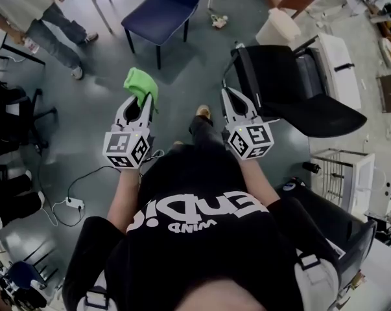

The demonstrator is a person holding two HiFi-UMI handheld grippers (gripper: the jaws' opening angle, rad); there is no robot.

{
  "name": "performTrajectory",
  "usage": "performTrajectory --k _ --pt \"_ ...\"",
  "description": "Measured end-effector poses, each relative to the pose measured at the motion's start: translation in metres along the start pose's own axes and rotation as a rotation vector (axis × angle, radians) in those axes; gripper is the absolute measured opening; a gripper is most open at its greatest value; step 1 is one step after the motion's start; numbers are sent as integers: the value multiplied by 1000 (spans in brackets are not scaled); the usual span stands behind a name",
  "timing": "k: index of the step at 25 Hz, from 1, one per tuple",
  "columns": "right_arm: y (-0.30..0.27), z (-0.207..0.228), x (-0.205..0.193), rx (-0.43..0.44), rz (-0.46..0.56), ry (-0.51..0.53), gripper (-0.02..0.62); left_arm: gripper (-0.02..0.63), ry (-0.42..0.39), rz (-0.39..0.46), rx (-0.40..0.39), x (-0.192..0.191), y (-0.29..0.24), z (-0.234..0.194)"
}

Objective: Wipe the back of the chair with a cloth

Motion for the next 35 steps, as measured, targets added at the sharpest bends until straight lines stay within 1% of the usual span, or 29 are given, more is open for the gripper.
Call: performTrajectory --k 3,9,16,23,26,30,35 --pt "-17 4 2 -2 5 1 -9 61 1 3 -2 3 -12 -11" --pt "-66 26 5 -2 6 0 -9 61 8 4 6 8 -54 -38" --pt "-153 55 17 17 -16 -5 -9 61 21 15 -1 30 -123 -82" --pt "-237 107 53 52 -12 1 -9 61 24 33 8 66 -211 -108" --pt "-268 134 65 44 -12 2 -9 61 26 42 21 78 -250 -117" --pt "-308 172 78 53 -14 4 -9 61 8 49 39 92 -303 -127" --pt "-345 205 92 69 -7 -8 -9 61 1 66 69 106 -346 -140"
Point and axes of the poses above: the fingertips, and each gripper's own axes: y backward along the fingers, z to its right, x out of its top, the point moved 9 cm from there along y, backward along the fingers, and after that the axes turned 5 degrees about z, right-handed, at the moved point
